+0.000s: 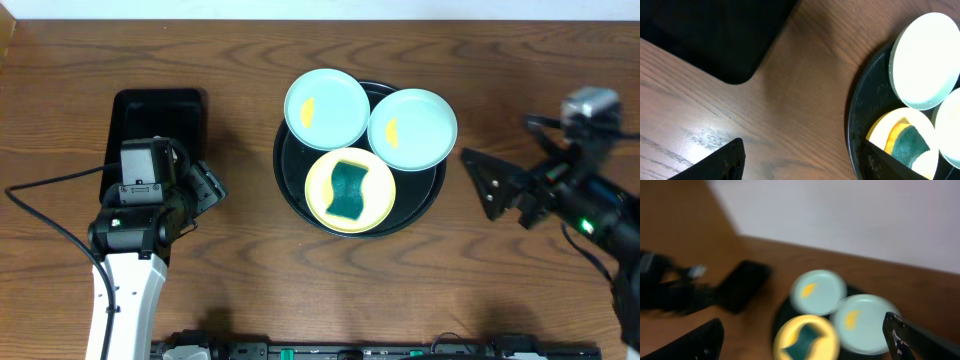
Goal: Clean dirty plates on tray and stack at the side
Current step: 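Reach the right gripper to the yellow plate's right rim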
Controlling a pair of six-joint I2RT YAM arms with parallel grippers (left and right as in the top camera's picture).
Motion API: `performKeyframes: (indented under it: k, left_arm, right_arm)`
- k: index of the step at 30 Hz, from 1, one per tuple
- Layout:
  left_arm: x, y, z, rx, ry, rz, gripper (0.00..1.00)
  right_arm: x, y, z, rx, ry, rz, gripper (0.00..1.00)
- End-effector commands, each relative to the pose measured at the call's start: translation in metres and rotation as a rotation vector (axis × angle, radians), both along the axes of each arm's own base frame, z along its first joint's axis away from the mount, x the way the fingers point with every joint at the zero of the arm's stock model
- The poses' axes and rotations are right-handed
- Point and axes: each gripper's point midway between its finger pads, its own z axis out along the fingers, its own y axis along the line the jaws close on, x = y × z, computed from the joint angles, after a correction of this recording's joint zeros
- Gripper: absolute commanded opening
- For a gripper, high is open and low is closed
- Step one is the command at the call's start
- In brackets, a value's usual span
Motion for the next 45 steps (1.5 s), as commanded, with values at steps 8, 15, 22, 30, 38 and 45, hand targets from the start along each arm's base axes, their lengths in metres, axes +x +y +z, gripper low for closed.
performKeyframes:
  k: [8,15,22,30,38,45]
  left_arm:
    - [0.000,0.004,0.004,0.018,-0.004,0.001,0.72]
    - [-0.003,0.003,0.002,0.018,0.009,0.000,0.72]
    - [-0.005,0.003,0.000,0.016,0.022,0.000,0.73]
    - [-0.007,0.003,-0.001,0.016,0.031,0.000,0.73]
    - [-0.007,0.003,-0.001,0.016,0.031,0.000,0.73]
    - [-0.007,0.003,-0.001,0.016,0.031,0.000,0.73]
  right_arm:
    - [0.030,0.009,-0.031,0.056,0.268,-0.099,0.74]
    - [0.037,0.012,-0.104,-0.286,0.607,-0.221,0.91]
    - [0.065,0.050,-0.165,-0.416,0.764,-0.178,0.99]
    - [0.085,0.062,-0.234,-0.515,0.920,-0.185,0.47]
    - [0.082,0.047,-0.328,-0.677,1.068,-0.247,0.46]
    - [0.078,0.066,-0.376,-0.584,1.091,-0.181,0.50]
